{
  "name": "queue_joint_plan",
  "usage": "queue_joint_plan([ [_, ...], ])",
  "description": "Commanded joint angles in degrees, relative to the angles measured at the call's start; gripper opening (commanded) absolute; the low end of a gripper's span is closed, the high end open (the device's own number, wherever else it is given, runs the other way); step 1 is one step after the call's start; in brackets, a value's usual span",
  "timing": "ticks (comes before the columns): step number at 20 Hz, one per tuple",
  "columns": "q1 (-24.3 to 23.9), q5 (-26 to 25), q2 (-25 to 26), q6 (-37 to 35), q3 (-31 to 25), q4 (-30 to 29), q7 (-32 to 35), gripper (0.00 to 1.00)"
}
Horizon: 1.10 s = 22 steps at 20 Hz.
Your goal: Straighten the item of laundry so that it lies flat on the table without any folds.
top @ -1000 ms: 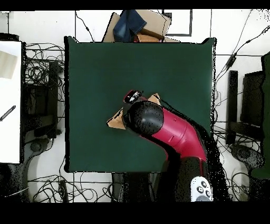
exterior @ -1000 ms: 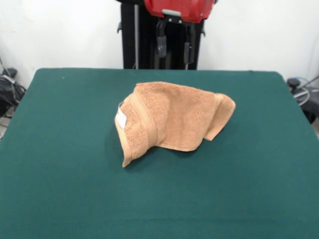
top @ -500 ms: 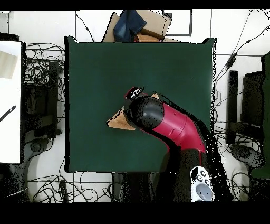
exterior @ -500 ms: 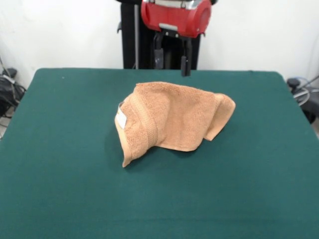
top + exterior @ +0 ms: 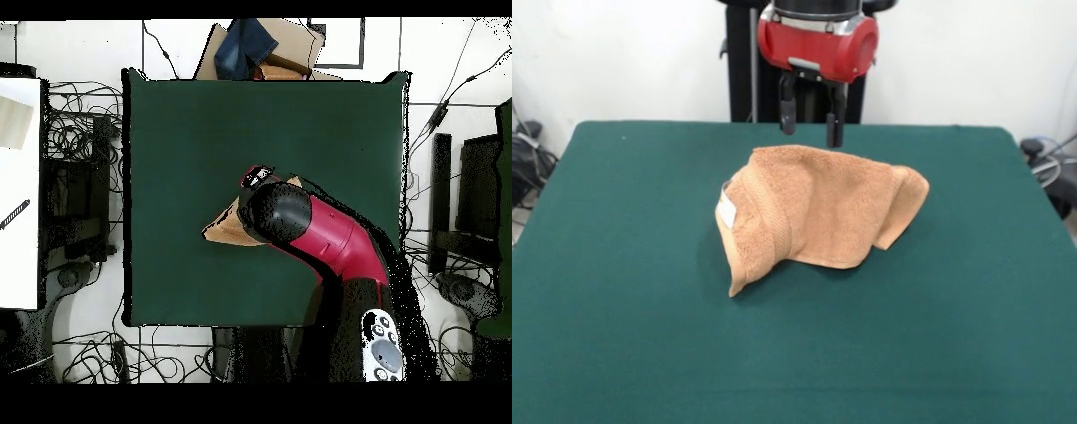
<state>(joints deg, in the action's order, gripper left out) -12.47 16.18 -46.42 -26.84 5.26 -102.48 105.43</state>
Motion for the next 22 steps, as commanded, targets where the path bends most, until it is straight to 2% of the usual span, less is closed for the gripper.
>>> queue_joint_plan([
  [1, -1.06, -2.45, 0.56, 3.06, -4.19, -4.43, 4.64, 1.0],
  [16, -0.83, -1.94, 0.64, 1.12, -3.79, -3.74, 5.3, 1.0],
  [22, -1.55, -2.29, -0.05, 2.76, -4.49, -4.95, 4.42, 1.0],
])
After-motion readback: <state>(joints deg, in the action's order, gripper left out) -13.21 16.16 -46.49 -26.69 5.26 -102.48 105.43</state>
